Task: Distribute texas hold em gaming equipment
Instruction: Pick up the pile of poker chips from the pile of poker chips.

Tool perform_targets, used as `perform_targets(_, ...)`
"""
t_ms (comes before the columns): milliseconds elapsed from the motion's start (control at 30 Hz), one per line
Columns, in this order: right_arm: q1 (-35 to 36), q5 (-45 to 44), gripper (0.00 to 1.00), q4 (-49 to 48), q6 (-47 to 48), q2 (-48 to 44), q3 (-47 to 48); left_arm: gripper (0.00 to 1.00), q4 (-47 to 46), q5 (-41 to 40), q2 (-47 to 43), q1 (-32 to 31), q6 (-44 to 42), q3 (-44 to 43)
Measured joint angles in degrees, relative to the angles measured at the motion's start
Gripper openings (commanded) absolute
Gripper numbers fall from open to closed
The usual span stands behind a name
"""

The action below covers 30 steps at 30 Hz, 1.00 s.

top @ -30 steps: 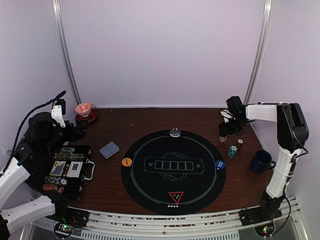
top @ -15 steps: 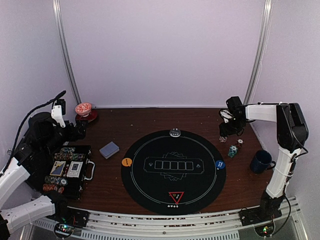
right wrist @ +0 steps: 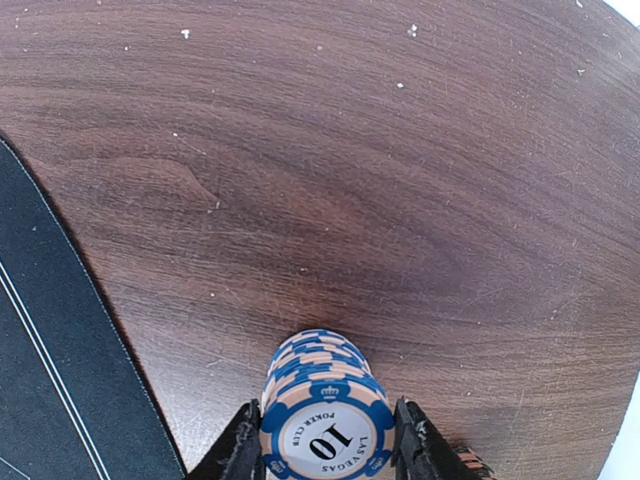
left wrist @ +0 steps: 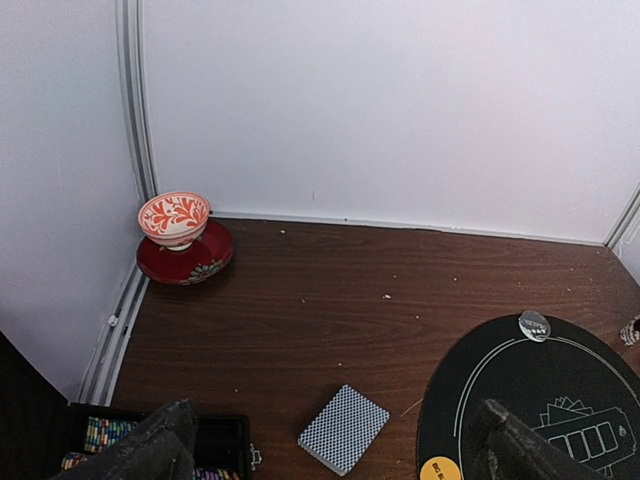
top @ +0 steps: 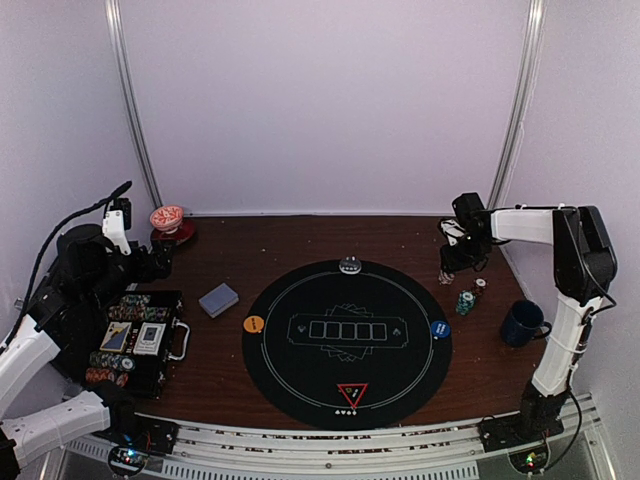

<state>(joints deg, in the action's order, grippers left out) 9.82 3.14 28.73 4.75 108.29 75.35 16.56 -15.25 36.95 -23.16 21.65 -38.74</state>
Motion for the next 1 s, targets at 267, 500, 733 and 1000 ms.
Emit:
perform_targets(267, 0.0, -0.24, 0.3, -0.7, 0.02, -0.11, -0.37, 0.98, 0.0, 0.07, 0.0, 0.35, 0.0, 0.0)
perform_targets(500, 0.0, -0.13, 0.3, -1.29, 0.66, -2.03, -1.64, 0.98, 0.0, 0.09, -0.02, 0.42, 0.04, 0.0)
perform_targets(733, 0.0, 1.01, 0.28, -1.27, 1.57, -6.29, -1.79, 0.98, 0.0, 0.09, -0.02, 0.63, 0.2, 0.0)
perform_targets(1000, 0.07, 4.92, 0.27, 0.17, 3.3, -13.75, -2.67, 0.98, -0.02, 0.11, -0.33, 0.72, 0.35, 0.0)
